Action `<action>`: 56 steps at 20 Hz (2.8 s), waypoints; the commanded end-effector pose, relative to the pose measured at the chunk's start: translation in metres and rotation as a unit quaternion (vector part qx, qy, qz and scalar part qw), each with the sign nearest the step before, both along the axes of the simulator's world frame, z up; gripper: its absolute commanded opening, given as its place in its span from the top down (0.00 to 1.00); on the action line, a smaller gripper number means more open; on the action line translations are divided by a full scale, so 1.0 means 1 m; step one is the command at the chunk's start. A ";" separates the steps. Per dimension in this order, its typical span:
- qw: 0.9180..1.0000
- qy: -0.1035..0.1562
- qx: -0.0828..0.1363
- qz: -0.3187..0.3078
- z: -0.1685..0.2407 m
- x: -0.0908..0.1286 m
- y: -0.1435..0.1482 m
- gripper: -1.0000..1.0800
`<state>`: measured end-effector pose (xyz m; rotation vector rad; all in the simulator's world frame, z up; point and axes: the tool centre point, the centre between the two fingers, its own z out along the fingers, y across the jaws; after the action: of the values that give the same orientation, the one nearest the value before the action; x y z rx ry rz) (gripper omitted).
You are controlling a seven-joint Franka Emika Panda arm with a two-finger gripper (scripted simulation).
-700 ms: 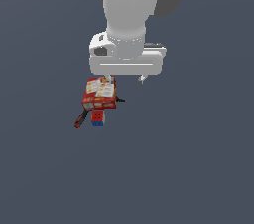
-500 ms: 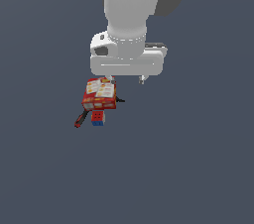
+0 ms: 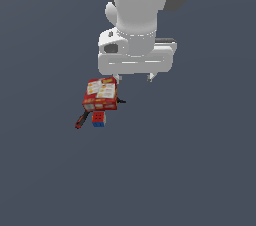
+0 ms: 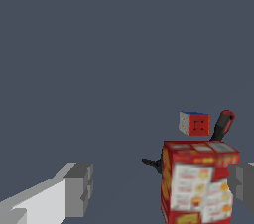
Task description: Pick up a designated object from a clutter of objects.
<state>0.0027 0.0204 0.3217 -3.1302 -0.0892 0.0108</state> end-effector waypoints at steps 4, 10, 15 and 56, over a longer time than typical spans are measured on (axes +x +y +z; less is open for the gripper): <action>1.000 0.000 0.001 0.000 -0.006 0.002 -0.004 0.04; 1.000 0.000 0.003 -0.002 -0.031 0.007 -0.020 0.04; 1.000 -0.001 0.005 -0.004 -0.067 0.012 -0.044 0.04; 1.000 -0.003 -0.005 -0.019 -0.282 -0.021 -0.165 0.04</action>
<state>-0.0182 -0.1442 0.0447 -3.1409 -0.0308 0.0024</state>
